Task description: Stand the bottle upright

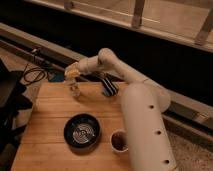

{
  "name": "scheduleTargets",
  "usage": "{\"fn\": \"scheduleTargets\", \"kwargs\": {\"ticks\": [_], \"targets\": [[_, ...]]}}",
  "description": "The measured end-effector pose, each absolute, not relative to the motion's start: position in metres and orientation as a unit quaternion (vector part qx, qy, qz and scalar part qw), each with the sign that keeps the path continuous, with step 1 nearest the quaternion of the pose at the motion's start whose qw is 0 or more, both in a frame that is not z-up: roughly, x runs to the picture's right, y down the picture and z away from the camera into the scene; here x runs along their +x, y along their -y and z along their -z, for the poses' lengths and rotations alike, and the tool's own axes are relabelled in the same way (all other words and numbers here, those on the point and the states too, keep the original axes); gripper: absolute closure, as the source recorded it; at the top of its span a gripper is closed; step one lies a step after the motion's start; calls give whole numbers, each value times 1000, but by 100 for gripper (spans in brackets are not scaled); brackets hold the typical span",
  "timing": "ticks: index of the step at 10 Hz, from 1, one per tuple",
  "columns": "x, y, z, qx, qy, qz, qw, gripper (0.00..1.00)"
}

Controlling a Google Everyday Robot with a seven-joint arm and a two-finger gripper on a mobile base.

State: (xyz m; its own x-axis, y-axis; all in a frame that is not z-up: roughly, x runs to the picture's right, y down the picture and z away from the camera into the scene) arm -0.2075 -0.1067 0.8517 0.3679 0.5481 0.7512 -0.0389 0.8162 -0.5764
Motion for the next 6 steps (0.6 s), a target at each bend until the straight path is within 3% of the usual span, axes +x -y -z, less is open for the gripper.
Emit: {"fn": "scheduleTargets", "kwargs": {"ticks": [6], "targets": [[-205,112,-849,-229,535,-191,791,96]]}}
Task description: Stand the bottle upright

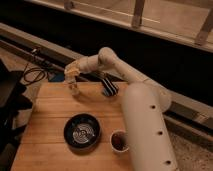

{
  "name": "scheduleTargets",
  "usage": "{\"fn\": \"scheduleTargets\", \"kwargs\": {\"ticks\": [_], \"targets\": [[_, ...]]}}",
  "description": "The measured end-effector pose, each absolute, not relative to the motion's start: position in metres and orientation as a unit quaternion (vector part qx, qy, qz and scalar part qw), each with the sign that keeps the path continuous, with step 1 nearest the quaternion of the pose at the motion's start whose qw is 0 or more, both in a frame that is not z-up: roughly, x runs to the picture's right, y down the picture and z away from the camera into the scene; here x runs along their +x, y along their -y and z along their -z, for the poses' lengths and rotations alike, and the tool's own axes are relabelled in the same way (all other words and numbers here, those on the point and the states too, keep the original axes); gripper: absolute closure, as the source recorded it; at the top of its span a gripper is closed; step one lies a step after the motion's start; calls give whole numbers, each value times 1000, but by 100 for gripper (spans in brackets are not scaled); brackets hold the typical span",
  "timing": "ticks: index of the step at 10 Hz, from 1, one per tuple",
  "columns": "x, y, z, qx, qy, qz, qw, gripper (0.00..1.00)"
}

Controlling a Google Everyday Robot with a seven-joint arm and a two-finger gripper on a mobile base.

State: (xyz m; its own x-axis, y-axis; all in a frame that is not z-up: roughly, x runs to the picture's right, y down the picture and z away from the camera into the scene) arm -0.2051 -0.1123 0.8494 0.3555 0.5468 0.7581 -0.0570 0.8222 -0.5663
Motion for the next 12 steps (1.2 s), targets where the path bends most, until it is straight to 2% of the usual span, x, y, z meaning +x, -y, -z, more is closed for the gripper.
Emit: {"fn": "scheduleTargets", "kwargs": {"ticks": [5,6,7,8,9,10,12], "targets": [[-202,109,-851,-229,537,-203,786,48],[-202,109,-851,-228,538,-207,785,36],[-201,108,-852,-230,539,-212,782,26],[-200,108,-852,-232,539,-216,780,22],[-198,108,-853,-233,542,-225,775,20],[-198,105,-855,-239,548,-237,766,23],[-198,108,-850,-235,542,-219,776,41]]}}
